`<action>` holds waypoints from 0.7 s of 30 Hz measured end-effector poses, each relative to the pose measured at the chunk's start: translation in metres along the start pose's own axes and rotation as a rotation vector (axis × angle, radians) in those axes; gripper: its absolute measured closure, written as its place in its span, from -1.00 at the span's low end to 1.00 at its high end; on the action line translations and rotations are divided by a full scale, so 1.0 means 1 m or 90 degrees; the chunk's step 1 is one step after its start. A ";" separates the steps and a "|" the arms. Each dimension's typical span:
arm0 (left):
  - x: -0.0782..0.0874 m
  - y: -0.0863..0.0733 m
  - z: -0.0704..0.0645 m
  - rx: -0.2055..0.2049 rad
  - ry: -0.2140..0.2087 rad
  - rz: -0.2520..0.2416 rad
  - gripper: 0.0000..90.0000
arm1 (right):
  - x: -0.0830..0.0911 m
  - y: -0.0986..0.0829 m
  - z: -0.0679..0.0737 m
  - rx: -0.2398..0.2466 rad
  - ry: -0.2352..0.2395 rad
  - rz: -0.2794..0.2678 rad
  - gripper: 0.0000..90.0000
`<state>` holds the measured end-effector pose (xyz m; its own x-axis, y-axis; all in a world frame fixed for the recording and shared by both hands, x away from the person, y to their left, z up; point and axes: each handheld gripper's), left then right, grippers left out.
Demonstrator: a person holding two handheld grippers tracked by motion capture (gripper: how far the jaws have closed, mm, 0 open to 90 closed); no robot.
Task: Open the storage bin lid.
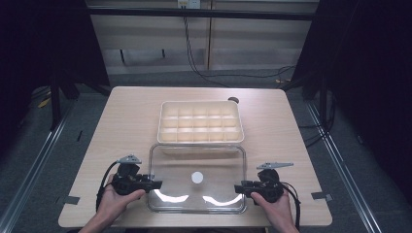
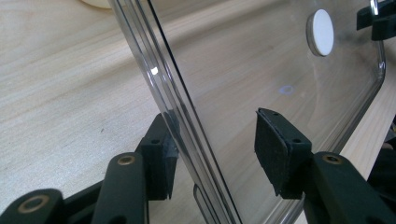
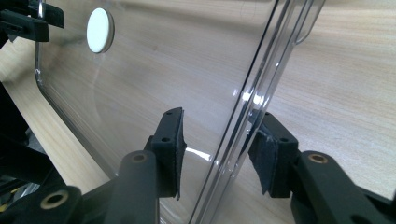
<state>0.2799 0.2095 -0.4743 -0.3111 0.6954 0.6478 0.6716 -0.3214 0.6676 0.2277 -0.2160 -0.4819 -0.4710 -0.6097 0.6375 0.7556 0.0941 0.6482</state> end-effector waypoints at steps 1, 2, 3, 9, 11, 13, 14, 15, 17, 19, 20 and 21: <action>0.000 0.000 0.000 0.000 0.000 0.000 0.12 | 0.000 0.000 0.000 0.000 0.000 0.000 0.25; 0.000 -0.001 0.001 0.001 -0.002 0.003 0.12 | 0.000 -0.001 0.000 -0.001 -0.001 -0.002 0.25; -0.001 -0.001 0.001 0.009 -0.004 0.002 0.12 | -0.001 0.000 -0.001 -0.001 0.000 -0.002 0.24; -0.002 -0.002 0.003 0.009 0.003 0.012 0.11 | -0.005 -0.001 -0.002 -0.004 -0.002 0.003 0.18; -0.002 -0.003 0.002 0.007 0.012 0.012 0.11 | -0.006 -0.001 -0.002 -0.003 -0.003 0.003 0.15; -0.003 -0.003 0.001 0.006 0.015 0.019 0.11 | -0.009 -0.002 -0.002 -0.009 -0.015 0.007 0.08; -0.005 -0.003 0.002 0.007 0.014 0.020 0.11 | -0.010 -0.002 -0.002 -0.010 -0.016 0.009 0.07; -0.005 -0.003 0.002 0.007 0.014 0.020 0.10 | -0.010 -0.002 -0.003 -0.010 -0.018 0.011 0.06; -0.007 -0.002 0.005 0.008 0.007 0.023 0.11 | -0.011 -0.001 -0.003 -0.011 -0.019 0.011 0.05; -0.008 -0.001 0.006 0.013 0.006 0.023 0.11 | -0.011 -0.001 -0.004 -0.014 -0.018 0.011 0.04; -0.009 -0.001 0.007 0.018 0.000 0.026 0.11 | -0.012 -0.001 -0.004 -0.013 -0.019 0.014 0.01; -0.009 -0.001 0.007 0.017 -0.001 0.026 0.11 | -0.014 -0.001 -0.004 -0.005 -0.021 0.017 -0.05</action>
Point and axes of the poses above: each handheld gripper's, and its own axes: x roughly backward along the jaws, y roughly out of its top, z roughly to its left, and after that the axes turned 4 degrees about -z, right-handed
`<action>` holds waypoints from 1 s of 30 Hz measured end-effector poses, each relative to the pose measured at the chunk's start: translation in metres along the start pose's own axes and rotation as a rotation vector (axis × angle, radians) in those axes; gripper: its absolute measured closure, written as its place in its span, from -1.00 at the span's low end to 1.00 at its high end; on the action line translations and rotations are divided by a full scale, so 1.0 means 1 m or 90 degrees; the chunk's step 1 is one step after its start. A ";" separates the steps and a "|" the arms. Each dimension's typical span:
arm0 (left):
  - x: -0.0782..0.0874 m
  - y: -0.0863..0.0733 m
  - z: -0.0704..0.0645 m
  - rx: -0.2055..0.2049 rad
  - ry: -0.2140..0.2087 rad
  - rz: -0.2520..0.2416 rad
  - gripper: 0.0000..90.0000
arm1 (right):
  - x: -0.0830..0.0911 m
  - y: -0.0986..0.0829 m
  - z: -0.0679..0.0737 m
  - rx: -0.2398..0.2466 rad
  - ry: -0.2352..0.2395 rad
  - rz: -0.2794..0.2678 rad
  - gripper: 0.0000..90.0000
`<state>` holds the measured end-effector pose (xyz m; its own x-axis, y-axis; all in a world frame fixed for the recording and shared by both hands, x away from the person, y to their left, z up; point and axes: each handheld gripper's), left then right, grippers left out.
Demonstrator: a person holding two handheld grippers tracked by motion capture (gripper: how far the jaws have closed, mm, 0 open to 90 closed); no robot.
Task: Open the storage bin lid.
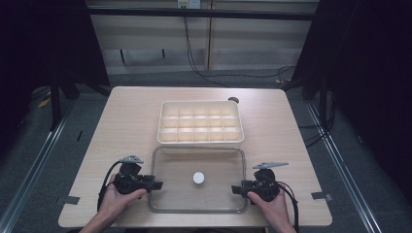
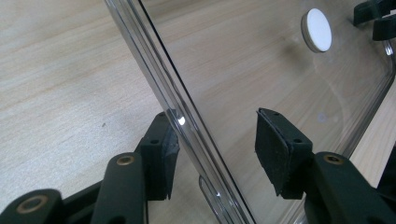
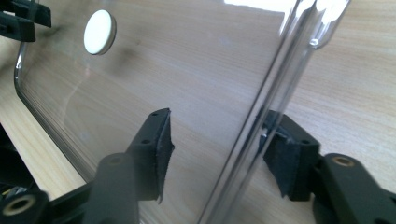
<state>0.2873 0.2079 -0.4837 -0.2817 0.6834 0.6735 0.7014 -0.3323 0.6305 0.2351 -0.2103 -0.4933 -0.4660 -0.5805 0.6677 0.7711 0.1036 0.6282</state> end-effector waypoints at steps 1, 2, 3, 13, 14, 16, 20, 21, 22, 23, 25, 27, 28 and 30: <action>0.000 0.001 0.001 -0.001 0.002 0.003 0.11 | 0.000 0.000 0.000 0.001 -0.001 0.000 -0.05; 0.000 0.001 0.000 0.000 0.002 0.003 0.11 | 0.000 0.001 0.001 -0.001 -0.002 0.001 -0.06; 0.000 0.001 0.001 0.000 0.002 0.004 0.11 | 0.000 0.001 0.001 -0.001 -0.002 0.000 -0.06; -0.004 0.001 0.000 -0.004 0.000 0.010 0.18 | 0.001 0.000 0.002 0.011 -0.022 0.002 -0.24; -0.004 0.001 0.000 -0.004 0.000 0.010 0.19 | 0.001 0.000 0.002 0.011 -0.022 0.002 -0.24; -0.005 0.001 0.000 -0.006 0.001 0.011 0.19 | 0.002 0.001 0.001 0.012 -0.024 0.003 -0.25; -0.005 0.001 0.000 -0.009 0.000 0.013 0.19 | 0.000 0.004 0.000 0.008 -0.030 0.002 -0.26; -0.005 0.001 0.000 -0.010 0.000 0.015 0.19 | -0.002 0.008 -0.002 0.012 -0.038 0.005 -0.26; -0.005 0.001 0.000 -0.010 0.000 0.015 0.19 | -0.002 0.008 -0.002 0.012 -0.038 0.005 -0.26; -0.004 0.000 -0.001 -0.008 0.001 0.014 0.19 | -0.003 0.011 -0.003 0.013 -0.051 0.005 -0.24; -0.004 0.000 -0.001 -0.011 0.003 0.015 0.19 | -0.004 0.013 -0.004 0.015 -0.053 0.002 -0.23; -0.004 0.000 -0.001 -0.013 0.006 0.016 0.19 | -0.004 0.013 -0.004 0.021 -0.056 0.006 -0.24; -0.004 0.000 -0.001 -0.013 0.006 0.016 0.20 | -0.004 0.013 -0.004 0.021 -0.056 0.006 -0.24; -0.005 0.000 0.000 -0.015 0.007 0.021 0.20 | -0.003 0.012 -0.006 0.019 -0.060 0.002 -0.26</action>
Point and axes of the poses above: each handheld gripper's, and its own axes: x roughly backward along the jaws, y roughly out of its top, z roughly to its left, and after that the axes turned 4 degrees about -z, right-handed
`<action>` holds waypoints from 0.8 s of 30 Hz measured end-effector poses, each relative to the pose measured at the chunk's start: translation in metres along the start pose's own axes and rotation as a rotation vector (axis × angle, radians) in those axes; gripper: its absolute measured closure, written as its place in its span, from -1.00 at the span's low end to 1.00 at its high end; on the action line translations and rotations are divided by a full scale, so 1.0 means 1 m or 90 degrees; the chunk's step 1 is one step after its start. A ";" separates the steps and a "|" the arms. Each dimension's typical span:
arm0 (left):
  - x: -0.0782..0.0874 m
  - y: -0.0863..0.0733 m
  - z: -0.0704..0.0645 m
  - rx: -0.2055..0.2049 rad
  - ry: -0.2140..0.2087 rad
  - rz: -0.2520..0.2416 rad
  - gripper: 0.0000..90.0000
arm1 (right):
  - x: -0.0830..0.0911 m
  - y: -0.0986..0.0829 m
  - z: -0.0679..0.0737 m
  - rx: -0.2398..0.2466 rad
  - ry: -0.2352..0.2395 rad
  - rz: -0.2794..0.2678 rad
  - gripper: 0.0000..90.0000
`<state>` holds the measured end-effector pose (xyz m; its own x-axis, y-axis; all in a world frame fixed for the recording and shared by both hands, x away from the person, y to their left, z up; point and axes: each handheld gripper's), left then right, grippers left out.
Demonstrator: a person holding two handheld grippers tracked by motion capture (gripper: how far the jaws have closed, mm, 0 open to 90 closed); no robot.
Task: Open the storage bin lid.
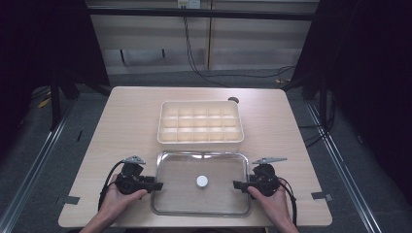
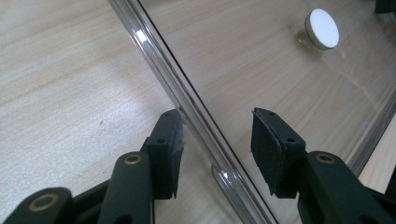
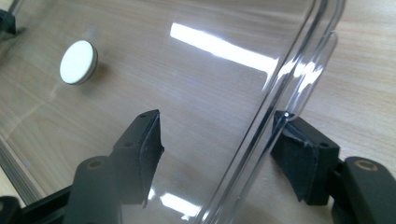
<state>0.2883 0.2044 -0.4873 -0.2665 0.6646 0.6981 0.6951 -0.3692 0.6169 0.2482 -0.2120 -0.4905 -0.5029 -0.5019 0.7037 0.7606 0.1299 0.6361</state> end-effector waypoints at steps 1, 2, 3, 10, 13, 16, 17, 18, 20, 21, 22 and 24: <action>-0.001 0.000 0.000 0.001 -0.001 0.001 0.20 | 0.000 0.000 -0.001 -0.003 0.001 0.000 -0.27; -0.001 0.000 0.000 -0.003 0.004 -0.001 0.20 | 0.001 0.000 -0.002 -0.006 0.001 -0.003 -0.27; -0.001 0.000 0.001 -0.003 0.008 -0.002 0.20 | 0.001 0.000 -0.002 -0.002 0.002 -0.004 -0.27; -0.001 0.001 0.003 -0.005 0.005 0.001 0.19 | 0.001 0.000 -0.003 0.003 -0.003 0.000 -0.29; 0.000 0.001 0.003 0.000 -0.001 0.004 0.11 | 0.004 0.002 -0.003 0.002 -0.041 0.002 -0.21; 0.002 0.001 0.002 -0.017 0.010 -0.009 0.15 | 0.008 0.002 -0.004 -0.010 -0.019 -0.021 -0.23; 0.003 0.001 0.002 -0.012 0.004 -0.019 0.14 | 0.010 0.003 -0.006 -0.020 0.004 -0.032 -0.23; 0.003 0.001 0.002 -0.012 0.004 -0.019 0.13 | 0.010 0.003 -0.006 -0.020 0.004 -0.032 -0.23; 0.004 0.001 0.003 -0.010 0.006 -0.019 0.10 | 0.011 0.003 -0.006 -0.015 0.009 -0.035 -0.24; 0.004 0.001 0.003 -0.012 0.008 -0.020 0.08 | 0.011 0.003 -0.006 -0.015 0.010 -0.035 -0.24; 0.007 0.002 0.001 -0.015 0.012 -0.025 0.06 | 0.012 0.003 -0.006 -0.013 0.011 -0.037 -0.24; 0.010 0.004 -0.002 -0.026 0.021 -0.034 0.01 | 0.014 0.006 -0.006 -0.014 0.024 -0.037 -0.25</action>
Point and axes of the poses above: each handheld gripper's, and its own axes: x roughly backward along the jaws, y roughly out of its top, z roughly to its left, and after that the axes turned 4 degrees about -z, right-handed
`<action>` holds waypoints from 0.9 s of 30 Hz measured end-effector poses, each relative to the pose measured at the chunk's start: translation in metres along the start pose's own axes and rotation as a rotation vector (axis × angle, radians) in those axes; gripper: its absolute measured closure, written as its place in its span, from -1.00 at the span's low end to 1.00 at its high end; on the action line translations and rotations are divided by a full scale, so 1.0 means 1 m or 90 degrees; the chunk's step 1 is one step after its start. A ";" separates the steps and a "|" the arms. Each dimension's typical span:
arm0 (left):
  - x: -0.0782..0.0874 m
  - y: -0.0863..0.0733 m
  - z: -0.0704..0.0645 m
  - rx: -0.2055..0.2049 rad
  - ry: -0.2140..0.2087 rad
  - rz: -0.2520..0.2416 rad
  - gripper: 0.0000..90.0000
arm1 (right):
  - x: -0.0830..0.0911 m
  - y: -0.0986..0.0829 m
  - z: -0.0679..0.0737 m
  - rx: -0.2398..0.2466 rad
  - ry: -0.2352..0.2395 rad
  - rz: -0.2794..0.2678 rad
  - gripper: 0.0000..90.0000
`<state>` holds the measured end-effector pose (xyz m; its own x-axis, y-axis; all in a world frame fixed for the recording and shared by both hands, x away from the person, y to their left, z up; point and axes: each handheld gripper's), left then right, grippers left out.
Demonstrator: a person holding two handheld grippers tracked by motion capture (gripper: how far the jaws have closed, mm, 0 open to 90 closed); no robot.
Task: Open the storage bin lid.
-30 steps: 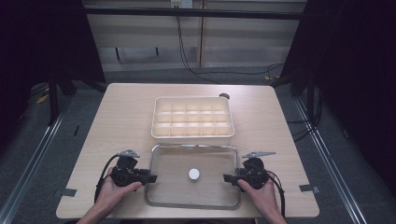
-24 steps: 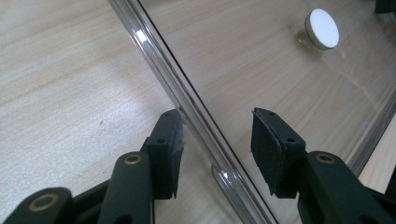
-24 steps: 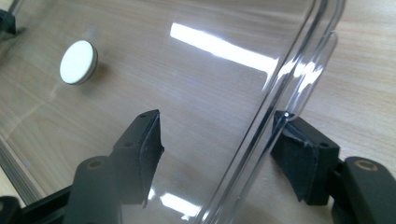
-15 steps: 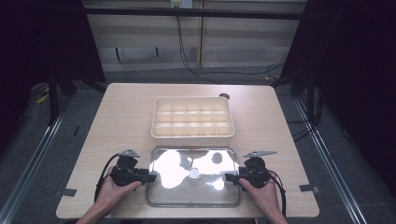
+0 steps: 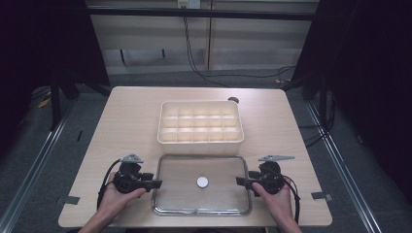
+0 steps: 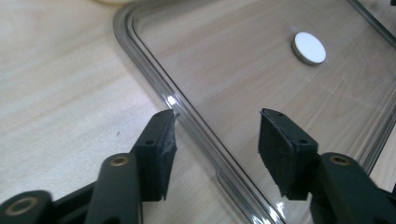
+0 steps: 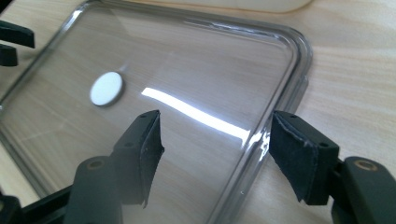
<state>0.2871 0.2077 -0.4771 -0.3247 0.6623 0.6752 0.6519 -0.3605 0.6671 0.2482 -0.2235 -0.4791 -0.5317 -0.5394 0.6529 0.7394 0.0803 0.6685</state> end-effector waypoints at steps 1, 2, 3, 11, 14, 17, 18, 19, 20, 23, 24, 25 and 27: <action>0.002 0.002 -0.001 -0.005 0.003 0.000 -0.03 | 0.001 0.003 0.000 0.002 0.003 0.003 -0.27; 0.002 0.002 -0.001 -0.005 0.003 0.000 -0.07 | 0.003 0.006 -0.001 0.005 0.001 0.002 -0.28; 0.007 0.005 -0.005 -0.012 0.003 -0.009 -0.12 | 0.005 0.010 -0.001 0.003 0.002 -0.004 -0.28; 0.029 0.028 0.001 -0.045 -0.010 -0.067 -0.36 | 0.028 0.018 -0.009 0.017 0.018 -0.089 -0.36; 0.035 0.027 0.011 -0.031 0.017 -0.116 -0.37 | 0.037 0.014 -0.018 0.025 -0.006 -0.113 -0.38; 0.041 0.021 0.022 -0.013 0.039 -0.124 -0.42 | 0.047 0.011 -0.030 0.007 -0.016 -0.145 -0.41; 0.044 0.019 0.025 -0.008 0.047 -0.128 -0.42 | 0.051 0.010 -0.034 0.001 -0.018 -0.154 -0.42; 0.044 0.019 0.025 -0.008 0.047 -0.128 -0.43 | 0.054 0.009 -0.037 -0.002 -0.020 -0.158 -0.43; 0.047 0.016 0.028 -0.002 0.048 -0.132 -0.43 | 0.057 0.008 -0.039 -0.001 -0.031 -0.165 -0.43; 0.058 0.007 0.043 0.024 0.082 -0.158 -0.44 | 0.063 0.006 -0.044 0.012 -0.049 -0.179 -0.44; 0.058 0.007 0.043 0.024 0.082 -0.158 -0.44 | 0.063 0.006 -0.044 0.012 -0.049 -0.179 -0.44; 0.059 0.001 0.050 0.041 0.084 -0.160 -0.44 | 0.065 0.005 -0.046 0.005 -0.054 -0.182 -0.47; 0.056 -0.005 0.054 0.044 0.095 -0.149 -0.44 | 0.063 0.002 -0.049 0.009 -0.060 -0.175 -0.48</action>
<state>0.3027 0.2820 -0.4590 -0.5660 0.6158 0.5481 0.5906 -0.1609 0.7907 0.2365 -0.2985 -0.4545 -0.7479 -0.4627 0.4760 0.5569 -0.0470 0.8293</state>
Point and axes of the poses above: each handheld gripper's, and its own axes: x roughly backward along the jaws, y roughly out of its top, z roughly to its left, and after that the axes turned 4 degrees about -z, right-handed
